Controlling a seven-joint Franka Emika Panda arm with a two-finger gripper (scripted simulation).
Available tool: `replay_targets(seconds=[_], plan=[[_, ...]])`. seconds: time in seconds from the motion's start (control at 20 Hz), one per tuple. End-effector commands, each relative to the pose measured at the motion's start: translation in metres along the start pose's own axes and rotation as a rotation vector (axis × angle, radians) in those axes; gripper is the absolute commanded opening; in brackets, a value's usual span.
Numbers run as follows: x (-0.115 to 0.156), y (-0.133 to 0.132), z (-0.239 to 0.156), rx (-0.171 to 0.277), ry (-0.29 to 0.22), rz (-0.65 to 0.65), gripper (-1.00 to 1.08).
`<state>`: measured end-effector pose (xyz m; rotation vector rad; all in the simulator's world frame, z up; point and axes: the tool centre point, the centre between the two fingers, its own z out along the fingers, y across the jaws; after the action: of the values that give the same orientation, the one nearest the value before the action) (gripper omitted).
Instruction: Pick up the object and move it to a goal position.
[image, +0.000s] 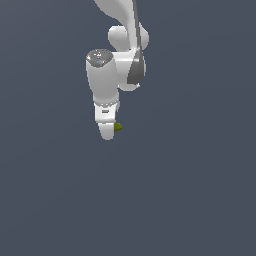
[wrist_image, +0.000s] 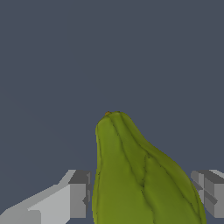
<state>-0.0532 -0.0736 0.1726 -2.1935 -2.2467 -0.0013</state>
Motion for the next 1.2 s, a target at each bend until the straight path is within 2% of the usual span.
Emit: replay_targets(seconds=[0.0,0.35,0.6,1.15], plan=[[-0.002,0.004,-0.028,-0.002,0.001,-0.001,-1.00],[-0.010,0.015,-0.099,-0.001,0.001,-0.001,-1.00],[-0.014,0.022,-0.135,-0.001,0.000,0.001,-1.00],[-0.019,0.030,-0.170,-0.001,-0.001,0.002,-1.00]])
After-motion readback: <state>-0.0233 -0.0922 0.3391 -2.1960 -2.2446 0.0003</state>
